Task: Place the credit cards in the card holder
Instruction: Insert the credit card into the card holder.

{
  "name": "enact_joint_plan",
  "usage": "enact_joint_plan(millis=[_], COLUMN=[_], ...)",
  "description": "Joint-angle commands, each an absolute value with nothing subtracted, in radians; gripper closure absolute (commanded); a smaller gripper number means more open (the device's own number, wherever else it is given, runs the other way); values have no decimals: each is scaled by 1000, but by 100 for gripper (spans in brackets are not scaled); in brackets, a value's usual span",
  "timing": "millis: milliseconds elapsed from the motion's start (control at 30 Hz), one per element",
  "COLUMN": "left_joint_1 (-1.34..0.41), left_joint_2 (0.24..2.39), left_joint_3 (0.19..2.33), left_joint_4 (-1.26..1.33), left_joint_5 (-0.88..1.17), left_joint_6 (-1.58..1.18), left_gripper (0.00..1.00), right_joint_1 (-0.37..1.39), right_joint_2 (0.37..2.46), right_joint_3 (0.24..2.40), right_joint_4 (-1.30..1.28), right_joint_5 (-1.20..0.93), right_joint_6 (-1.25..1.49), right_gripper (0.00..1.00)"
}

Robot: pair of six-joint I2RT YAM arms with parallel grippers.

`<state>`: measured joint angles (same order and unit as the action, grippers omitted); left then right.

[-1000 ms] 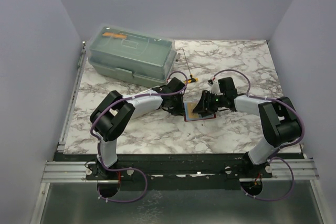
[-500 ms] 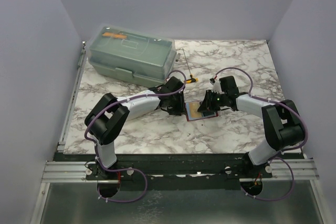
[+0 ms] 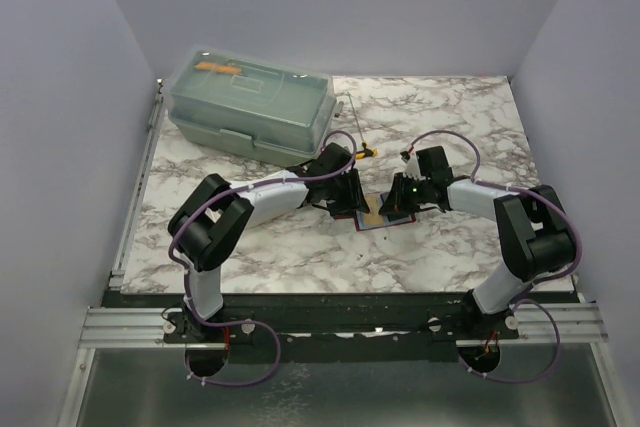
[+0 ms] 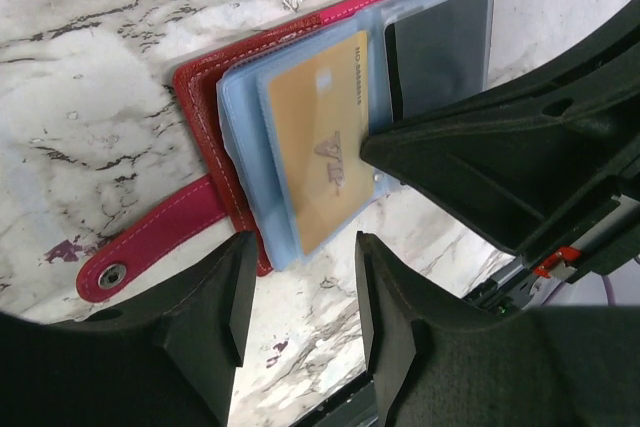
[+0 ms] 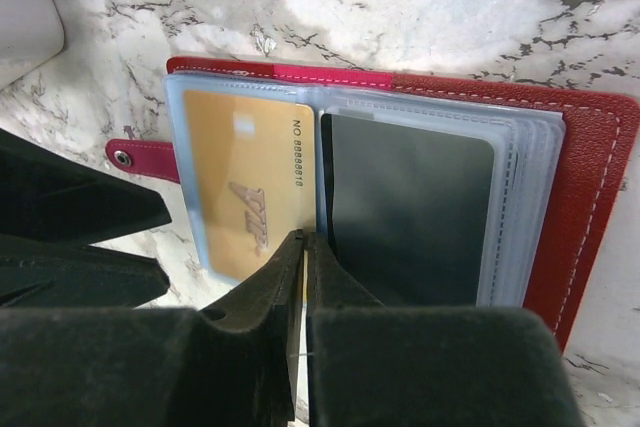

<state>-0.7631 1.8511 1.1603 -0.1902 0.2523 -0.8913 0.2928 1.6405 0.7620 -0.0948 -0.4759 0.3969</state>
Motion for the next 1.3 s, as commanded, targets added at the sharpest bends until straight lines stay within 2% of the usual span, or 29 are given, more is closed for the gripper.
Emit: enact_joint_plan(millis=[0,867,1067,1267], left_joint_1=[-760,-762,-767,-778], left_joint_2=[1869,1932,1937,1926], left_joint_3=[1169,1183,1198,1224], left_joint_4=[-119,-97,-92,-89], left_joint_5=[261,253,254,256], left_joint_6=[-919,-924,-924,-921], left_gripper=[50,50,55,67], right_joint_1=[288,288,288,288], right_joint_2=[1669,1687,1686,1679], right_joint_3=[736,744,744,745], right_joint_4=[-70,-67,-67,-74], right_joint_5=[-432,-447,-449,-454], right_joint_6=[402,403,404,409], right_gripper=[92,96,96,96])
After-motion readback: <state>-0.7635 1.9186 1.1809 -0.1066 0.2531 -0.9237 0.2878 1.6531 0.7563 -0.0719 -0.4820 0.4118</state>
